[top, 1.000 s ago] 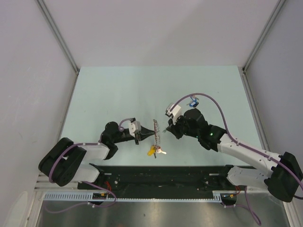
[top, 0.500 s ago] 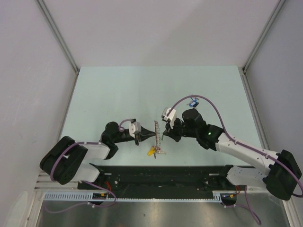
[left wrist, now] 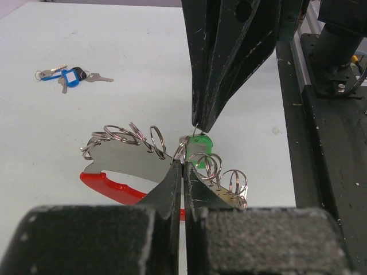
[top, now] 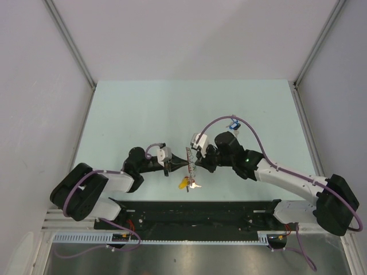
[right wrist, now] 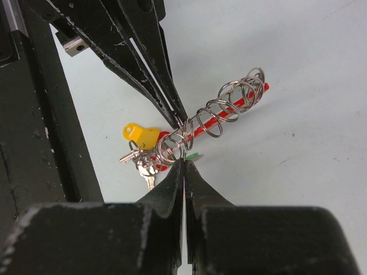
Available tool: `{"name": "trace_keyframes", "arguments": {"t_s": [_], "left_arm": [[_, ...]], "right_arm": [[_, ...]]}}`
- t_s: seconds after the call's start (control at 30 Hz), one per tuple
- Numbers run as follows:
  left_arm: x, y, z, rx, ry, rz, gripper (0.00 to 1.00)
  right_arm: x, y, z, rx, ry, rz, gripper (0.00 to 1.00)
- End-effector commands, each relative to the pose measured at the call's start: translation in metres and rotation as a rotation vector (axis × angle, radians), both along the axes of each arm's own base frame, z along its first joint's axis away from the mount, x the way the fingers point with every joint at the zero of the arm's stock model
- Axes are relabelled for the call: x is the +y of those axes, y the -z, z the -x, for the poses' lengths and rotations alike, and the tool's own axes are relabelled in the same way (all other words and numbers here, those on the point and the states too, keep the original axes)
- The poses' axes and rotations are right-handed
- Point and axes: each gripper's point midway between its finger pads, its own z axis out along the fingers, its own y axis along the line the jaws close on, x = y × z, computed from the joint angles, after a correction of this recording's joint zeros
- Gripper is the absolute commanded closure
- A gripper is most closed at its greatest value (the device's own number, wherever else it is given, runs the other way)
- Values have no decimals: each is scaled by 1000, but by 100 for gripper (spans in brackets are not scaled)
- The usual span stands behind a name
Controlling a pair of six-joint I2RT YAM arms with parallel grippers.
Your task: Put the keys on the keyring
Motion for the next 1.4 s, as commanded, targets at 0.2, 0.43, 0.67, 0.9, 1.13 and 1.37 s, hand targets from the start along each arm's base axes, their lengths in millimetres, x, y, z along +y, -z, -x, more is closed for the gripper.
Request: {"name": "trace_keyframes", "arguments": {"t_s": [0.2, 0.43, 0.67, 0.9, 1.13, 1.37], "left_arm": [[-8, -18, -4, -26, 41, 40, 100], [-9, -19, 2, -30, 80, 48, 100], [-5, -22, -6, 9, 40, 71, 100], [-2, -16, -16, 37, -10, 61, 100], [-2, -17, -16, 40, -10, 61, 100], [-2, -18, -11, 30, 13, 61, 99]], "right_arm": [[15, -23, -21, -78, 0, -67, 100], [2, -25, -46, -84, 113, -75, 100], [1, -26, -35, -72, 78, -63, 100], [-1, -33, -14, -88, 41, -41, 100], [10, -32, -4, -88, -29, -57, 100], [14, -31, -14, -110, -29, -53, 100]]}}
